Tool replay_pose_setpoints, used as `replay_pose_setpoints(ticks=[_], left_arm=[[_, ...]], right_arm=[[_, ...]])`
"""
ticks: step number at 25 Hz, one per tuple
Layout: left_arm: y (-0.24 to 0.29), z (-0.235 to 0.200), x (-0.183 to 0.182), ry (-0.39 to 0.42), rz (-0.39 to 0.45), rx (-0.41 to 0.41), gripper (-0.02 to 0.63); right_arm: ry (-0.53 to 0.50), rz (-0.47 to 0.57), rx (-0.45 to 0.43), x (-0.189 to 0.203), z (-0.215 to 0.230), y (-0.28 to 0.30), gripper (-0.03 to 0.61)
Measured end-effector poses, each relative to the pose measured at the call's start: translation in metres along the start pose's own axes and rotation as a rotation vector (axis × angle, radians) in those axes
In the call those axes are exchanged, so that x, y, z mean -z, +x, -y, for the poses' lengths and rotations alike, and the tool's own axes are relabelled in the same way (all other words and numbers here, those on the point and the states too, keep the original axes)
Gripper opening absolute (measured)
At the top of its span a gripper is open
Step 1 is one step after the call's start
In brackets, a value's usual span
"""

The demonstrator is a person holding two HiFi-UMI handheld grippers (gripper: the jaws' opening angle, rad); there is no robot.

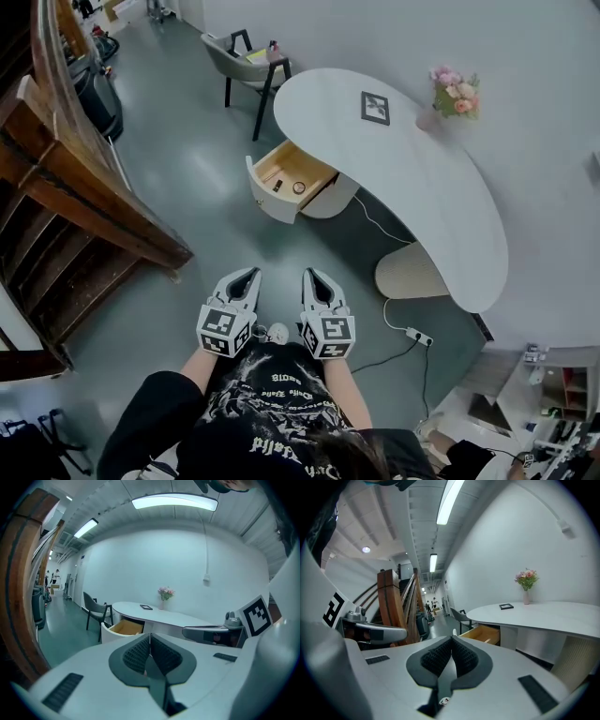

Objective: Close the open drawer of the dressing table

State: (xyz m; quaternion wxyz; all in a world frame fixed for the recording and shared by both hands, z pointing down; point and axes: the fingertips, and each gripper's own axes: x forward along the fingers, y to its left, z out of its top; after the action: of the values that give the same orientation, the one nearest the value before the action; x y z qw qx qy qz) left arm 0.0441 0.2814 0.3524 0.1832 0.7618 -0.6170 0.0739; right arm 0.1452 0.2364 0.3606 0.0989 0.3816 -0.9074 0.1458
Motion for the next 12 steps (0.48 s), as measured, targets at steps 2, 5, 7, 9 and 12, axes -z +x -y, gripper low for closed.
replay_pose_setpoints(ticks=[2, 5, 7, 9, 12], left_arm=[[0.007, -0.010, -0.006, 0.002, 0.005, 0.000, 0.025], [0.022, -0.031, -0.013, -0.003, 0.005, 0.007, 0.025], [0.034, -0.046, -0.016, -0.009, 0.001, 0.007, 0.025], [0.047, -0.063, -0.022, -0.012, -0.004, 0.008, 0.025], [0.065, -0.091, -0.025, -0.005, -0.027, 0.019, 0.025]], right_arm=[[0.003, 0.001, 0.007, -0.004, 0.002, 0.009, 0.026], [0.008, -0.007, 0.032, -0.007, 0.007, 0.028, 0.026], [0.005, -0.021, 0.044, -0.008, 0.010, 0.043, 0.026], [0.001, -0.033, 0.050, -0.010, 0.012, 0.062, 0.026], [0.001, -0.044, 0.068, -0.017, 0.015, 0.095, 0.026]])
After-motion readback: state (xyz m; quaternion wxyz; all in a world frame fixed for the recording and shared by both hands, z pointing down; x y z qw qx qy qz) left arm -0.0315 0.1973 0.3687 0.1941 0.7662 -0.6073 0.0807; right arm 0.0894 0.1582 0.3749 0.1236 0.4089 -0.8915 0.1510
